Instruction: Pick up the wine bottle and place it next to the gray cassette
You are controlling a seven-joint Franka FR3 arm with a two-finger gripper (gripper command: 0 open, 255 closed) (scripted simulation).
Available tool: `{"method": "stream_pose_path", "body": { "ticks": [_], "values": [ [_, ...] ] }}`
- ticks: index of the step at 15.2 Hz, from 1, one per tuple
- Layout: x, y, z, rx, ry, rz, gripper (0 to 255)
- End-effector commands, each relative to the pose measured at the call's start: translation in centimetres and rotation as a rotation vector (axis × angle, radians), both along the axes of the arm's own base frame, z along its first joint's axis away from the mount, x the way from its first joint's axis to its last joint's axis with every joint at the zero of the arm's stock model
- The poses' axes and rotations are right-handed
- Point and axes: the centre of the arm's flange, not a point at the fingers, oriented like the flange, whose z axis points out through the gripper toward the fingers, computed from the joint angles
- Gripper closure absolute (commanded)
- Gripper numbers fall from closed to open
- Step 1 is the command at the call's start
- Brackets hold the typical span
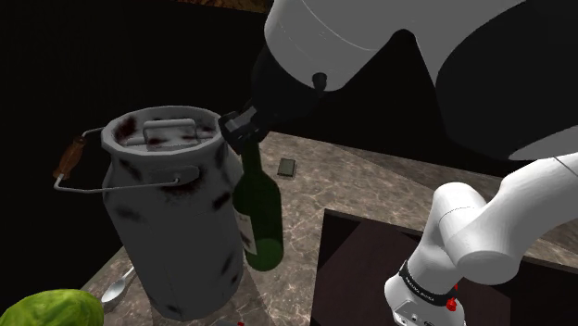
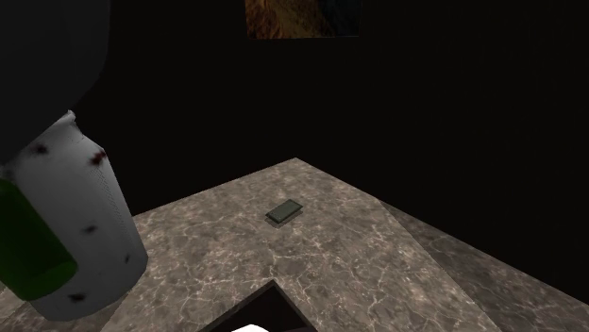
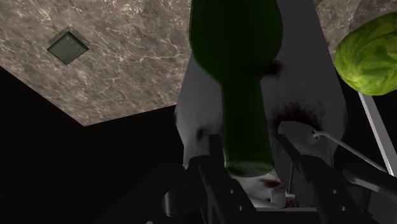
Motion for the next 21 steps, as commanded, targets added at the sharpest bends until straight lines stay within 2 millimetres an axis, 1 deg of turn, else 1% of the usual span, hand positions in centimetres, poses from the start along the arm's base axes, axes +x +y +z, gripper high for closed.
{"method": "stream_pose_path", "body": {
  "ticks": [1, 21],
  "values": [
    [-0.1, -0.1, 1.1, 0.000, 0.000, 0.000, 255],
    [-0.1, -0.1, 11.7, 0.000, 0.000, 0.000, 255]
  ]
}}
